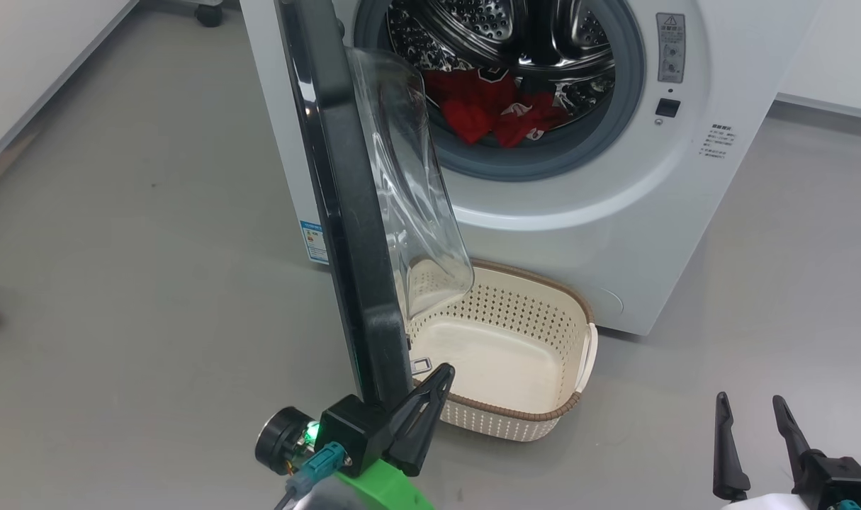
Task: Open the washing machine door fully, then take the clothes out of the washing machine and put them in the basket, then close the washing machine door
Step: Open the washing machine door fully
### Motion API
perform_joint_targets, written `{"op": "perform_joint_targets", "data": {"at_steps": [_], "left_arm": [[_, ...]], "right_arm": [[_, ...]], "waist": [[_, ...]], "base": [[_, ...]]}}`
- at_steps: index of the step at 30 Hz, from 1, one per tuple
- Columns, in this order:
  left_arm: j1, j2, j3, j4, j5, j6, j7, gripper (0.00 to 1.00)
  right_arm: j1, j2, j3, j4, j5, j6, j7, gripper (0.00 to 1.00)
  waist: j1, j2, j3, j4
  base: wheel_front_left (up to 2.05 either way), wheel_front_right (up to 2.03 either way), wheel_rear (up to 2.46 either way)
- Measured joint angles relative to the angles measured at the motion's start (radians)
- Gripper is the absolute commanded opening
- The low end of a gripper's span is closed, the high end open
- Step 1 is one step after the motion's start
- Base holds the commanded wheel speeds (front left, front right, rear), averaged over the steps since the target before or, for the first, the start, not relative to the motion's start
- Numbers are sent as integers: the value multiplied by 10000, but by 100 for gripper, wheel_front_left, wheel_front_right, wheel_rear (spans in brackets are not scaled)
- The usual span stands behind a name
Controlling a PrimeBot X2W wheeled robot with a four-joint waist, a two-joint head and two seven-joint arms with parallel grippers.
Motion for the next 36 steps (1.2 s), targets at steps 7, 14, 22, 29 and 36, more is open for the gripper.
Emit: {"op": "perform_joint_targets", "data": {"at_steps": [7, 14, 22, 29, 36], "left_arm": [[-12, 8, 198, 460, 111, 232, -4, 0], [-21, 10, 360, 736, 192, 393, -27, 0], [-31, 6, 449, 882, 293, 585, -178, 0], [-25, 0, 575, 970, 293, 773, -324, 0], [-15, -19, 593, 1014, 295, 848, -416, 0]], "right_arm": [[-6, 10, -44, 23, -52, 40, 0, 100], [-7, 17, -94, 25, -90, 40, 0, 100], [-9, 29, -153, 25, -182, 42, 0, 100], [-12, 38, -255, 25, -194, 115, 0, 100], [-12, 59, -481, 6, -194, 115, 0, 100]], "waist": [[0, 0, 13, -90], [0, 0, 15, -98], [0, 0, 30, -49], [0, 0, 20, 38], [0, 0, 4, 237]], "base": [[0, 0, 0], [0, 0, 0], [0, 0, 0], [0, 0, 0], [0, 0, 0]]}}
